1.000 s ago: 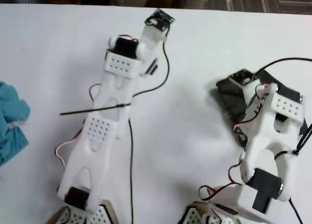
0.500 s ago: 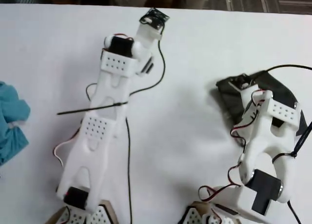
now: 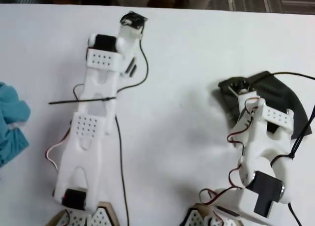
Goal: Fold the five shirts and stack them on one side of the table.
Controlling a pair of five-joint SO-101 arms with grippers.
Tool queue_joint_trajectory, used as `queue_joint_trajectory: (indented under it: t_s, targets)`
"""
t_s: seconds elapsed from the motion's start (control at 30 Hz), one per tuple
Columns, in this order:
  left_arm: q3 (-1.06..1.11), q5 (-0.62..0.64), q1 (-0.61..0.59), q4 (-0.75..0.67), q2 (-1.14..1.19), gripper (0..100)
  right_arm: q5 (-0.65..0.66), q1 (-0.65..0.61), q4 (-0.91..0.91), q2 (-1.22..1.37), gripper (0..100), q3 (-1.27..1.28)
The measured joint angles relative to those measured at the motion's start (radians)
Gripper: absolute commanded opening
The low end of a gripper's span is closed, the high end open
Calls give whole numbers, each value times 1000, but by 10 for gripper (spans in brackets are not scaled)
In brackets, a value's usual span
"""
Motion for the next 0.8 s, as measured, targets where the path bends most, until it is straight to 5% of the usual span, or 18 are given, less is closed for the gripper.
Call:
queue_joint_trajectory:
  t_s: [0.67,0.8]
  targets:
    - [0,0,0,0,0,148,46,12,-120,115,211,-2]
    - [0,0,0,0,0,149,44,9,-121,163,138,-14]
